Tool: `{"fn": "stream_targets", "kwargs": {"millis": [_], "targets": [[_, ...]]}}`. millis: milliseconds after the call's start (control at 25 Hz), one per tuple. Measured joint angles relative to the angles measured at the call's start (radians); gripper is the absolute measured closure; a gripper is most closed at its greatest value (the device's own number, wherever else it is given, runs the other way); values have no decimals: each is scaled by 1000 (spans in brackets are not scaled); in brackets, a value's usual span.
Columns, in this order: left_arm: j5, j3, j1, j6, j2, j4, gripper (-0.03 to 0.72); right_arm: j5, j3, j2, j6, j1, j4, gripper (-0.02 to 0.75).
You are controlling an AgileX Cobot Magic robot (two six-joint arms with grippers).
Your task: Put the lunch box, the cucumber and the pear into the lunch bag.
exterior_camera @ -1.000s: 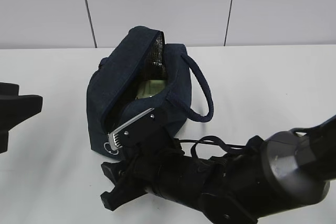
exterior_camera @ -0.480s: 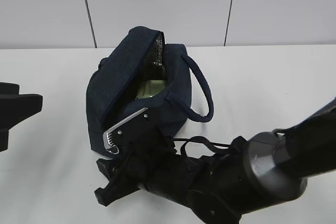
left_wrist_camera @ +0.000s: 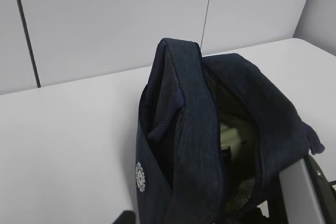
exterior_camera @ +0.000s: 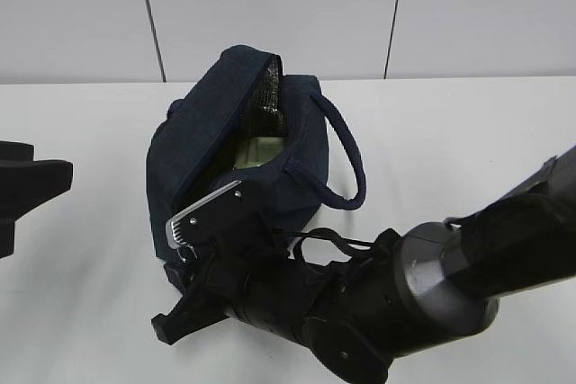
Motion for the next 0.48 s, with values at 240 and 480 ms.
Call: {"fn": "stream_targets", "kwargs": {"millis": [240,480], "targets": [[-1,0,0,0,0,-2,378,7,0,0,-2,0,53,714],[-42,0,0,0,0,-2,379,114,-4,-11,-2,0,62,732]]}}
